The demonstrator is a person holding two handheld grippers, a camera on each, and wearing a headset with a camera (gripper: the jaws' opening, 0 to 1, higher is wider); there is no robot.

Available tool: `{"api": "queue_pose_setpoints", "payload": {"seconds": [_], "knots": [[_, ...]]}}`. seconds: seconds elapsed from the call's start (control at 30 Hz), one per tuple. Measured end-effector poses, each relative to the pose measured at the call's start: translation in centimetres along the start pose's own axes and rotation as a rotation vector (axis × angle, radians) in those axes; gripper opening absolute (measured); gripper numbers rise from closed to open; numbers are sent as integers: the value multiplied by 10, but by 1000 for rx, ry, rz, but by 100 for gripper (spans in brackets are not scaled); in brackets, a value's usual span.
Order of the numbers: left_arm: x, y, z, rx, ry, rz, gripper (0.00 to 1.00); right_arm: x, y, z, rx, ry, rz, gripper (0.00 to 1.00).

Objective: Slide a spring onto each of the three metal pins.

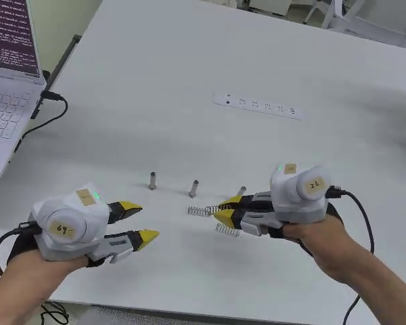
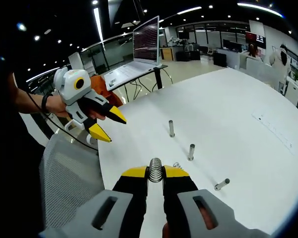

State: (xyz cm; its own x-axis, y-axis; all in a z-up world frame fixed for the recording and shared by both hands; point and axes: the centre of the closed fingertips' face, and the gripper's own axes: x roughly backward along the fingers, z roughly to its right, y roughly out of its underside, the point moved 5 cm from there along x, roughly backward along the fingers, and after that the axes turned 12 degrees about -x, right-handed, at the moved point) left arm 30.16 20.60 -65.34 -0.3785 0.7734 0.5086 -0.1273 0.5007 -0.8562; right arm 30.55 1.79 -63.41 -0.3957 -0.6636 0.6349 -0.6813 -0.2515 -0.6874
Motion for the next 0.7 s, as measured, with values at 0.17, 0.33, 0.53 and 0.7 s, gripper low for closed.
{"api": "queue_pose_setpoints", "payload": {"seconds": [0.17,0.33,0.53,0.7], "knots": [[9,10,-10,44,-41,-13,33,-7,-7,7,16,11,-18,8],[18,19,-21,75,-93,-23,39,-17,-16,14,13,16,-26,8],[24,27,-24,92,-117,-36,43,-26,-24,21,16,22,-37,8],[25,31,-23,84,-115,-51,47,-33,-34,22,15,23,-32,8]]}}
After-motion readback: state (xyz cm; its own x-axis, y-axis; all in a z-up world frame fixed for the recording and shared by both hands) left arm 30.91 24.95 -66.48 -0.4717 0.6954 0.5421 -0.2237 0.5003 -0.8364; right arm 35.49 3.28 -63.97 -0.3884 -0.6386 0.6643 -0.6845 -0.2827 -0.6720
